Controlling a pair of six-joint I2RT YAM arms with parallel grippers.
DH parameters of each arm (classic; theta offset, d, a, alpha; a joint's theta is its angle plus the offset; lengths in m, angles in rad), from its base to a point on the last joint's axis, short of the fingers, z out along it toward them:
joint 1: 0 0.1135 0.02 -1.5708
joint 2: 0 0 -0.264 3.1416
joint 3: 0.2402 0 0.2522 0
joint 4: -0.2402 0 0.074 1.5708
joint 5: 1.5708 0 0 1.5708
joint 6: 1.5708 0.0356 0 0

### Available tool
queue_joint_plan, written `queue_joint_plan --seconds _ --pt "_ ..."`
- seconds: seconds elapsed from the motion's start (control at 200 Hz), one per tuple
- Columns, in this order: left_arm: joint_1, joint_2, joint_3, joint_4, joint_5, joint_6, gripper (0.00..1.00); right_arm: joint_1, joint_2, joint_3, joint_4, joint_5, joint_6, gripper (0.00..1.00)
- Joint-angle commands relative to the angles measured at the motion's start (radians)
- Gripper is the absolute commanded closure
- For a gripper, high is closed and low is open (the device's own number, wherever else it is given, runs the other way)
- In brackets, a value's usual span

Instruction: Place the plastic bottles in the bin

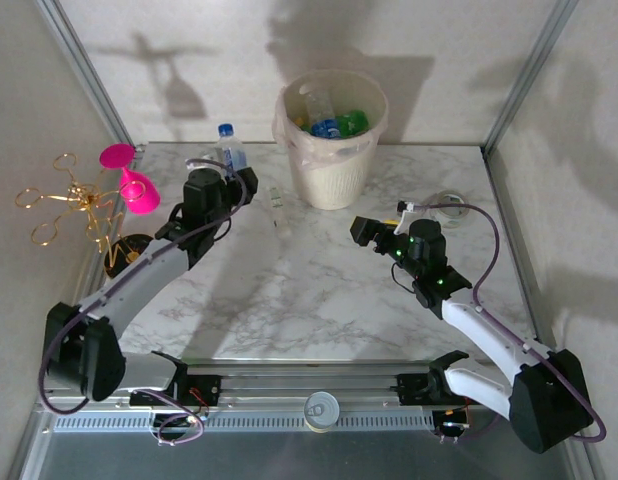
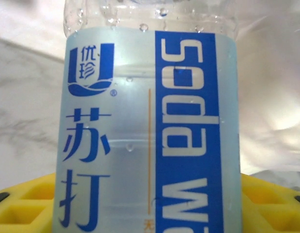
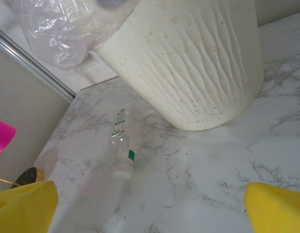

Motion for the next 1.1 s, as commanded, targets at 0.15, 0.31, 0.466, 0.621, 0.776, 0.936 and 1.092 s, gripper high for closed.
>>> queue_joint_plan --seconds 0.15,0.31,0.466,0.621,0.776,0.936,1.092 --pt "-0.120 0.020 0.214 0.082 0.048 0.011 0.50 0.011 0.010 -0.006 0.044 -0.017 0.015 0.01" --pt "-0.168 0.174 0.404 0.080 0.094 0.032 0.50 0.011 -0.013 -0.013 0.035 -0.018 0.024 0.01" --pt "-0.204 0.369 0.643 0.021 0.127 0.055 0.50 0.011 -0.061 -0.029 0.009 0.003 0.026 0.01" --pt "-0.232 0.599 0.959 -0.110 0.162 0.068 0.50 0.012 -0.108 -0.048 -0.020 0.027 0.023 0.01" --pt "-0.250 0.807 1.236 -0.240 0.150 0.071 0.51 0.011 -0.145 -0.062 -0.037 0.043 0.023 0.01" --pt "-0.254 0.947 1.413 -0.313 0.134 0.069 0.51 0.011 -0.175 -0.064 -0.069 0.059 0.011 0.01" --pt "-0.254 0.988 1.428 -0.306 0.133 0.055 0.46 0.011 -0.200 -0.073 -0.082 0.071 0.004 0.01"
